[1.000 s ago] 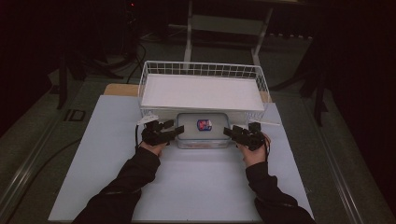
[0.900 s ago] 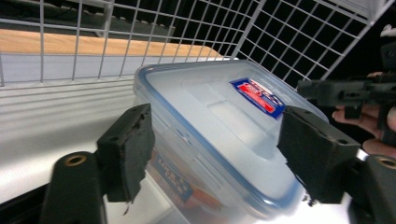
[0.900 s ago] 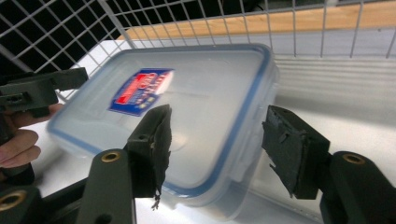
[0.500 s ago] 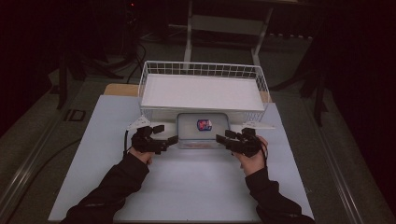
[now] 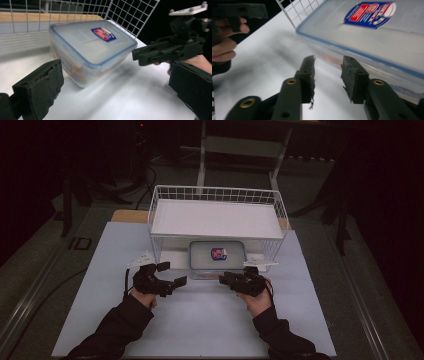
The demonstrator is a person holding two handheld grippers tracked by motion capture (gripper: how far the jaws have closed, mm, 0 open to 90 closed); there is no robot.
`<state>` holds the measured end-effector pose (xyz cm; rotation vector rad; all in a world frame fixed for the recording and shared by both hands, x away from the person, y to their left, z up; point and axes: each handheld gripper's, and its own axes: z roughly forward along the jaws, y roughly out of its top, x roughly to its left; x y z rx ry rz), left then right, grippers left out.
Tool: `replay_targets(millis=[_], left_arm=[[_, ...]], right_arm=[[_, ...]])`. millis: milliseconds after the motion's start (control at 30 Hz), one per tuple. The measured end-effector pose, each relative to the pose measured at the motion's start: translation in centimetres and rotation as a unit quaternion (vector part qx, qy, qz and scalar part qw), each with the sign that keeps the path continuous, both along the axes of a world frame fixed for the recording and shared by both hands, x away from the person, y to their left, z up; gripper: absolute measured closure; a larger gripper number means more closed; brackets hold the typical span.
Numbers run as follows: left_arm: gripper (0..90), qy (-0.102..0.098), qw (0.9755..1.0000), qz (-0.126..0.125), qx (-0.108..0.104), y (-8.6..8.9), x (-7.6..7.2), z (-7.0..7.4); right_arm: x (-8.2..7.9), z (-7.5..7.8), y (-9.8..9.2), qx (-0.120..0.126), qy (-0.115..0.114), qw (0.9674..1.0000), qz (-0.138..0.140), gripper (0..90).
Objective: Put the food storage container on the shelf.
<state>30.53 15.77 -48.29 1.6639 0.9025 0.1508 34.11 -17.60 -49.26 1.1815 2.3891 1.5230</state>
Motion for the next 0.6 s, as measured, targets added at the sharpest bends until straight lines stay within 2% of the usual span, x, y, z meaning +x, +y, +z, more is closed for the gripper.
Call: replay_targets(millis=[33,100,167,233,400,467,600], left_arm=[[0.0,0.002,1.0000,0.000,0.006,0.1,-0.3,-0.1],[0.0,0.013,0.9999,0.000,0.003,0.3,-0.7,-0.5],[0.0,0.019,0.9998,-0.002,0.004,0.4,-1.1,-1.0],[0.0,0.021,0.9997,-0.001,0.015,0.6,-1.4,-1.6],[0.0,0.027,0.9992,-0.005,0.029,0.6,-1.7,-2.8],[0.0,0.018,0.9991,-0.004,0.037,0.5,-1.7,-3.0],[0.0,0.015,0.9991,-0.012,0.038,0.4,-1.7,-3.3]], right_arm=[[0.0,-0.1,0.1,-0.003,0.001,1.0000,0.000,74.0],[0.1,-0.3,0.3,-0.007,0.010,0.9999,0.012,89.7],[0.2,-0.5,0.6,-0.018,0.013,0.9995,0.020,89.8],[0.2,-0.8,0.9,-0.026,0.015,0.9993,0.022,89.8],[0.8,-1.4,1.3,-0.031,0.019,0.9993,0.006,89.8],[1.1,-1.5,1.4,-0.030,0.018,0.9994,-0.002,89.8],[1.7,-1.6,1.5,-0.031,0.017,0.9993,-0.009,89.8]])
